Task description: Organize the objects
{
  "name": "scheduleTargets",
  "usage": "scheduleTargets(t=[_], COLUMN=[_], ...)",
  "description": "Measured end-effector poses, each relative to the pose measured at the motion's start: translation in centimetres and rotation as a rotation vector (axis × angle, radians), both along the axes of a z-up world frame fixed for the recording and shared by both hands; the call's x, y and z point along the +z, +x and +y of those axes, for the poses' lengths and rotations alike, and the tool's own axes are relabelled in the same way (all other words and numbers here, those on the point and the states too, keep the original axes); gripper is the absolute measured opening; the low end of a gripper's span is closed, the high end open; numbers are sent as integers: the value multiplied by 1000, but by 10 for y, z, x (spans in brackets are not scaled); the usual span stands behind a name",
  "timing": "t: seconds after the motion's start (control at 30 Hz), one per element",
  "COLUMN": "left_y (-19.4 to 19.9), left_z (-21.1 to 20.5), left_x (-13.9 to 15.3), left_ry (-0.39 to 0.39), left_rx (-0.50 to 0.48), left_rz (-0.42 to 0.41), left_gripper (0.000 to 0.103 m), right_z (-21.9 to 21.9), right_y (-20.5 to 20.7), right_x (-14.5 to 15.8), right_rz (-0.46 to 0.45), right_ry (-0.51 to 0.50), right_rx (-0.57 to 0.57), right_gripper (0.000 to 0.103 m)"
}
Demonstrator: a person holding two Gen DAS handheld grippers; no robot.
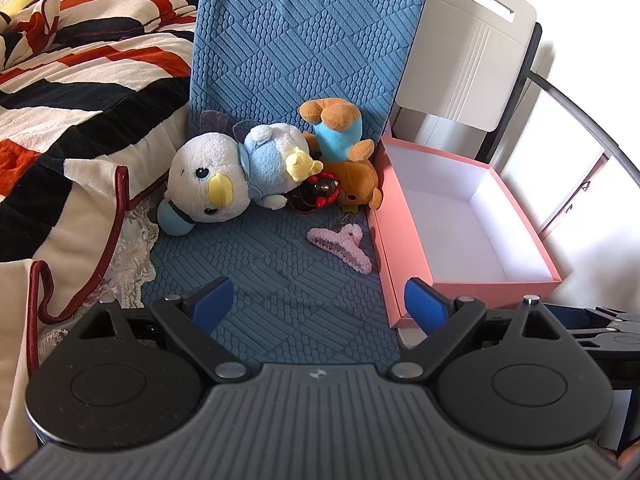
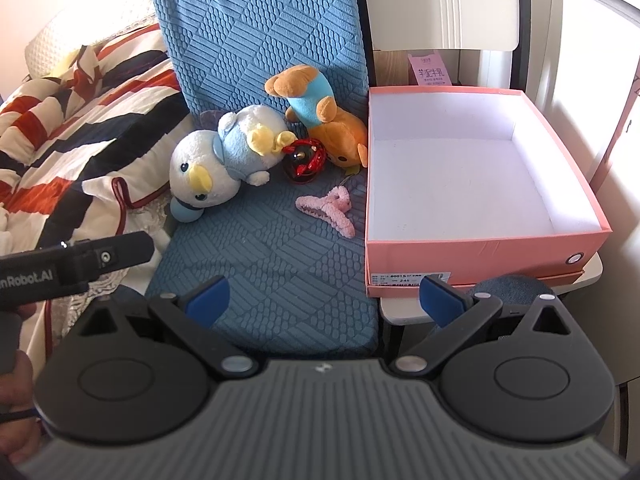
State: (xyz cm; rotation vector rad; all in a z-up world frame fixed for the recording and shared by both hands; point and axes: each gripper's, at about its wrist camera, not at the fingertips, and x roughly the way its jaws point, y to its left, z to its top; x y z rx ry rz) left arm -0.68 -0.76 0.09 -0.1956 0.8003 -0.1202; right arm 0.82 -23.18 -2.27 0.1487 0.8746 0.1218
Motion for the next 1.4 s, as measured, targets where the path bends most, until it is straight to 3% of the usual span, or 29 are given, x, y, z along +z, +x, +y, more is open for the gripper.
scheduleTargets(t=[0.5, 0.73, 1.03, 1.23, 1.3, 1.4], left_y=[0, 17, 56, 94, 111, 137], left_z=[3, 12, 13, 8, 7, 5], left_x=[-5, -3, -9, -15, -20, -30], left_ry=[31, 150, 321, 391, 406, 445], left_rx=[0, -2, -64, -137, -153, -186], left_rz=[-4, -29, -34, -14, 10, 49], left_gripper=[95, 95, 95, 95, 95, 95], right_z=[4, 14, 39, 54, 60, 69], right_y=[3, 18, 38, 55, 62, 68], right_x=[-8, -25, -54, -68, -73, -83], right_rz=[-7, -18, -119, -195, -213, -273], right_ry=[-4, 30, 50, 33, -6, -65], right_rx=[11, 42, 124, 200, 216, 251], right_gripper=[103, 103, 103, 91, 76, 70])
